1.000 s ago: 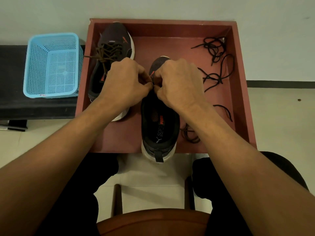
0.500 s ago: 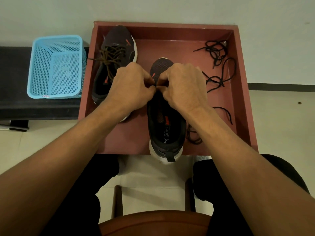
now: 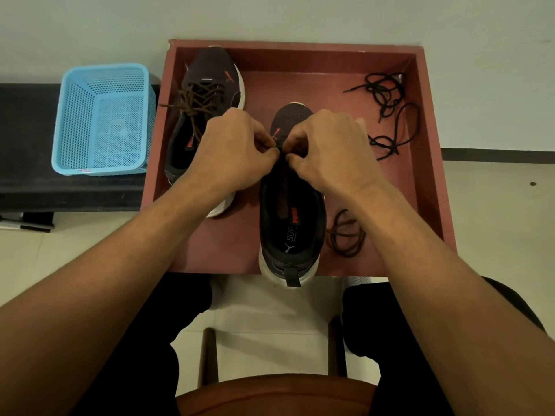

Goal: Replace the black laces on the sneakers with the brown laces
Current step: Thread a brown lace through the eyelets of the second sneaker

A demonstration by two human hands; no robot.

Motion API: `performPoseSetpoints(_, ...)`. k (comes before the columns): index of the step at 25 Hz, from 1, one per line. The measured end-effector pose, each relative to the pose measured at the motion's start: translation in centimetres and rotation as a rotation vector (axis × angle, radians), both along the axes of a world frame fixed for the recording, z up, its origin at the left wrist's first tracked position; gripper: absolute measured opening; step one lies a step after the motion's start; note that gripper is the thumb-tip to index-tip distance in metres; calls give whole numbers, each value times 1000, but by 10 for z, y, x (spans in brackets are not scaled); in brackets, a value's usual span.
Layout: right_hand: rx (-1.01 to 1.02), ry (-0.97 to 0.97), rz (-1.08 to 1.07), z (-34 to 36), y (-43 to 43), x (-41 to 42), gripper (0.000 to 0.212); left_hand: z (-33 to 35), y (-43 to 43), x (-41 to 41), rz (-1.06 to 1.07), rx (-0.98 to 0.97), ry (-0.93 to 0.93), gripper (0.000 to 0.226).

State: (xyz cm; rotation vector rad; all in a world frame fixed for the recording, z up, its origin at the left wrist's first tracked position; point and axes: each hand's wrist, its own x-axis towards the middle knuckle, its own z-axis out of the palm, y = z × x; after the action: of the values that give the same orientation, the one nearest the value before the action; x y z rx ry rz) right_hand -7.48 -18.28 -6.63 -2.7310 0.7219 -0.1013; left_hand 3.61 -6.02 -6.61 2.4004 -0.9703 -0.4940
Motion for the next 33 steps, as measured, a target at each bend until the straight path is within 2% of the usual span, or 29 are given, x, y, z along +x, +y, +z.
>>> performPoseSetpoints(6,71,-112,-69,-6,6,5,10,-6,-2,5,13,-9,37,14)
performPoseSetpoints(11,142,-122,-32,-5,1,1,23,-2,-4,6,-76,-2,-88,8)
performPoseSetpoints(14,155,-33,32,-5,-7,1,35,3,-1,9,-98,-34,-153,7)
performPoseSetpoints(17,159,36,29,-6,-14,0,36,12,3,15,-97,-88,-255,13)
performPoseSetpoints(24,190,34,27,-8,-19,-1,34,30,12,34,-58,20,-446,15)
performPoseSetpoints(27,177,40,20,-10,-20,-1,36,28,13,31,-150,35,-489,19)
performPoseSetpoints(30,176,42,19,-10,-20,1,36,19,6,21,-318,69,-540,38)
performPoseSetpoints(33,173,37,41,-11,-19,2,29,4,-4,9,-452,95,-531,31)
